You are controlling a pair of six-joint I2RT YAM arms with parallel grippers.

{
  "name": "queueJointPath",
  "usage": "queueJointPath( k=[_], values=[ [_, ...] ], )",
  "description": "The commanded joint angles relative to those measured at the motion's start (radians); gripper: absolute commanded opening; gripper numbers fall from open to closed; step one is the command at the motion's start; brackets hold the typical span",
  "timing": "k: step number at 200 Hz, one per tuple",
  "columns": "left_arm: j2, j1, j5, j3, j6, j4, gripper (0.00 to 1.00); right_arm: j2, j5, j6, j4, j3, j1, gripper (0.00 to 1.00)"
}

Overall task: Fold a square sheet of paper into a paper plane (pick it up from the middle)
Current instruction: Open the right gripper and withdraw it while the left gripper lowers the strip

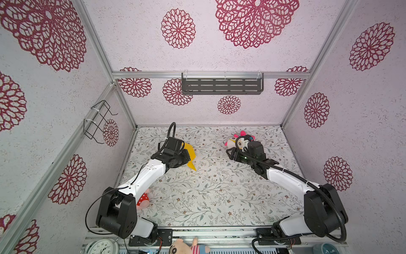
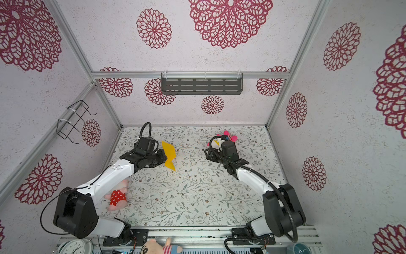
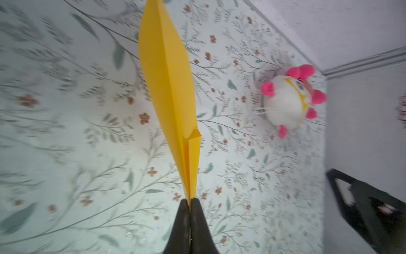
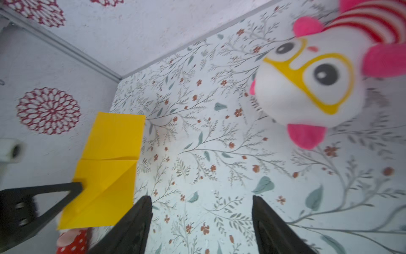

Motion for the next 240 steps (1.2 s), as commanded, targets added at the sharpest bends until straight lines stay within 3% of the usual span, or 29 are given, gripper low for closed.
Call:
queueJointPath(
  k=[1,22,49,71,100,126,153,187,240],
  values=[
    [0.076,-0.054,-0.410,0.116,0.092,-0.451,0.05,-0.060,0.180,-0.064,-0.049,-0.043,-0.005,0.76],
    [0.205,-0.118,-0.578,0.230,0.071,-0.604,0.04,-0.100,0.197,-0.048,0.005,-0.097,-0.007,0.80],
    [0.379,-0.201,-0.661,0.353,0.049,-0.688,0.03,-0.122,0.217,-0.030,0.022,-0.130,-0.009,0.84],
    [0.487,-0.250,-0.591,0.427,0.055,-0.642,0.08,-0.126,0.223,-0.024,0.013,-0.137,-0.010,0.85],
    [0.556,-0.266,-0.407,0.451,0.075,-0.478,0.35,-0.141,0.205,-0.009,0.022,-0.168,-0.010,0.86],
    [0.507,-0.246,-0.283,0.424,0.089,-0.351,0.58,-0.121,0.124,0.012,0.035,-0.175,-0.005,0.86],
    [0.337,-0.174,-0.138,0.306,0.070,-0.185,0.73,-0.042,0.041,0.031,0.061,-0.132,0.055,0.83],
    [0.121,-0.033,-0.096,0.078,0.034,-0.024,0.86,0.156,-0.034,0.060,0.108,-0.001,0.206,0.71],
    [-0.116,0.183,-0.083,-0.136,0.047,0.010,0.99,0.514,-0.115,0.106,0.103,0.338,0.384,0.48]
  ],
)
